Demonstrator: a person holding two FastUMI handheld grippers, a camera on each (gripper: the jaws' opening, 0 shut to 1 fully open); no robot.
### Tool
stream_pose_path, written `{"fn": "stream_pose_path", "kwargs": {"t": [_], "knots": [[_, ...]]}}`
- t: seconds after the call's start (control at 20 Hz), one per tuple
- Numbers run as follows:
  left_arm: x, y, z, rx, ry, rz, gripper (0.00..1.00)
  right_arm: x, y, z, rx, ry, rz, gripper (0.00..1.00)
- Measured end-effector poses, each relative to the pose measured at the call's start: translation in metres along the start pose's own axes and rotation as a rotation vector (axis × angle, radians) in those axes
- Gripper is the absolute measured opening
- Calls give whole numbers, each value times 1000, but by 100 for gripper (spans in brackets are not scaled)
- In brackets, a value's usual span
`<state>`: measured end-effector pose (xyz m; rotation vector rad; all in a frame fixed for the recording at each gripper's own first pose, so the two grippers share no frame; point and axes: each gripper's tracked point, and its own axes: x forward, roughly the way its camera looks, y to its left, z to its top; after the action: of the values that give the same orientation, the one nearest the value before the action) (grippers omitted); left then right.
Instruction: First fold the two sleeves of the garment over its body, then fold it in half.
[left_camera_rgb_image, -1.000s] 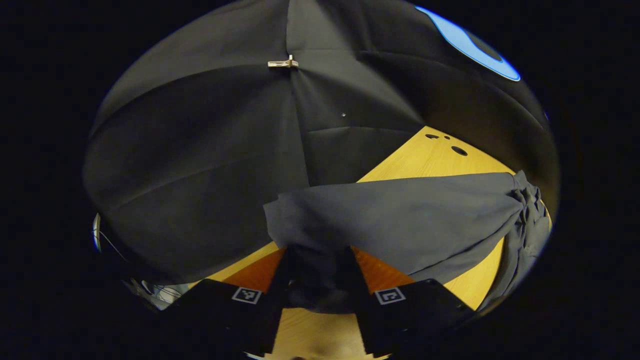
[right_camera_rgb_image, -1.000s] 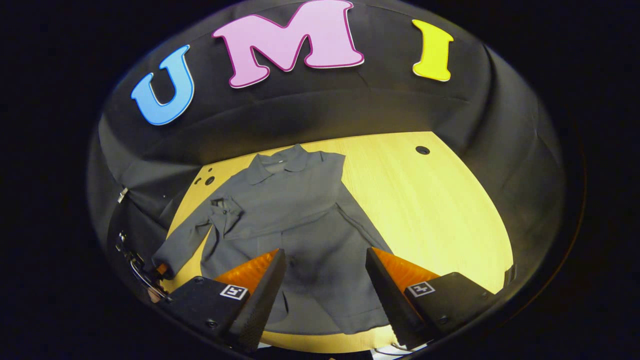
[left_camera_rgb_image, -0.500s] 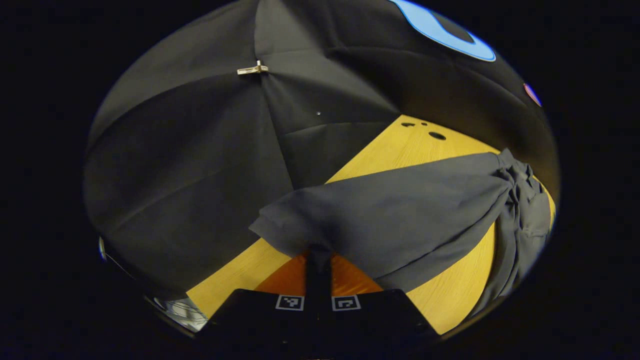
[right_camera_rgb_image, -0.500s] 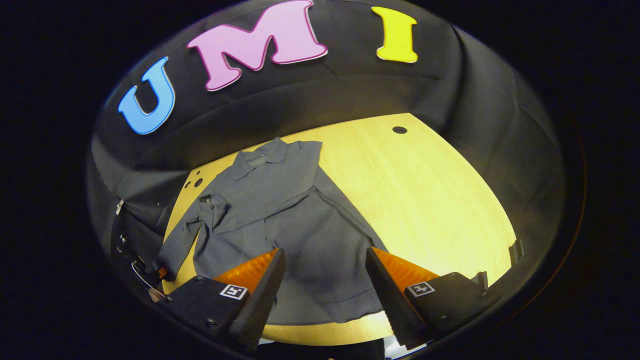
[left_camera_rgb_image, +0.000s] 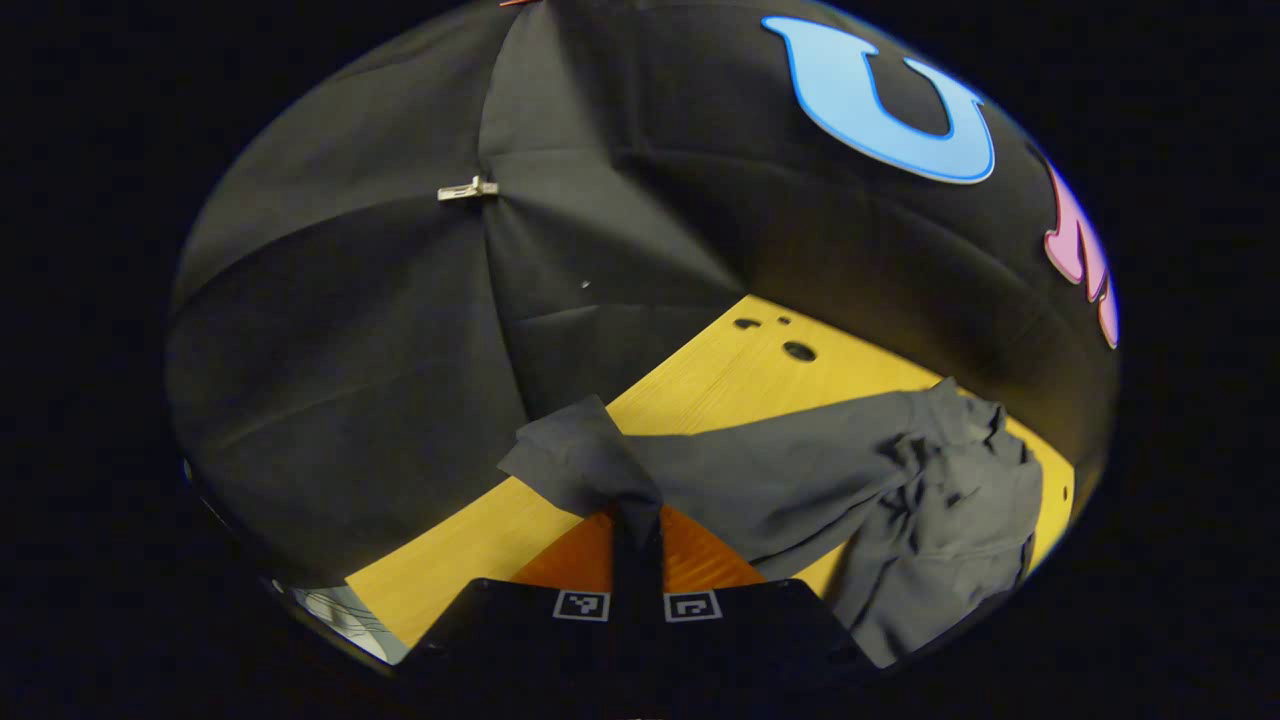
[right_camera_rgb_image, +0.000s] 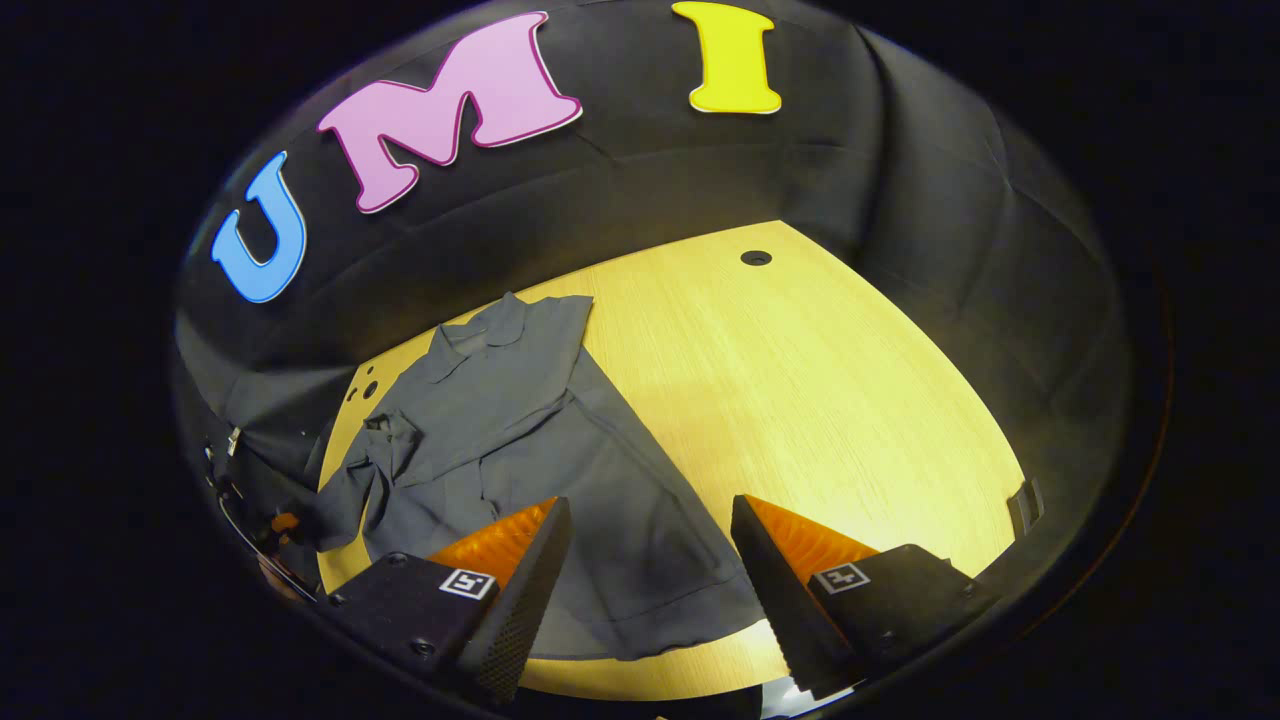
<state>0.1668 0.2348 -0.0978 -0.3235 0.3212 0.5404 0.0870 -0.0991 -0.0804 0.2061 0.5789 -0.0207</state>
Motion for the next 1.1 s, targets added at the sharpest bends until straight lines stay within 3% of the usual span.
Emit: {"fn": "stream_pose_path", "kwargs": {"t": [0.45,0.8,0.9,1.1], "knots": [[-37,-176,40,141,-63,-305,5,-2,-34,-10,-12,-6,-11,99],[-71,-323,7,188,7,-571,5,3,-53,-10,26,-2,-12,99],[-76,-357,-4,187,45,-625,5,4,-61,-8,46,-7,-17,99],[-91,-416,-27,277,73,-710,6,5,-79,-14,100,1,-31,99]]}}
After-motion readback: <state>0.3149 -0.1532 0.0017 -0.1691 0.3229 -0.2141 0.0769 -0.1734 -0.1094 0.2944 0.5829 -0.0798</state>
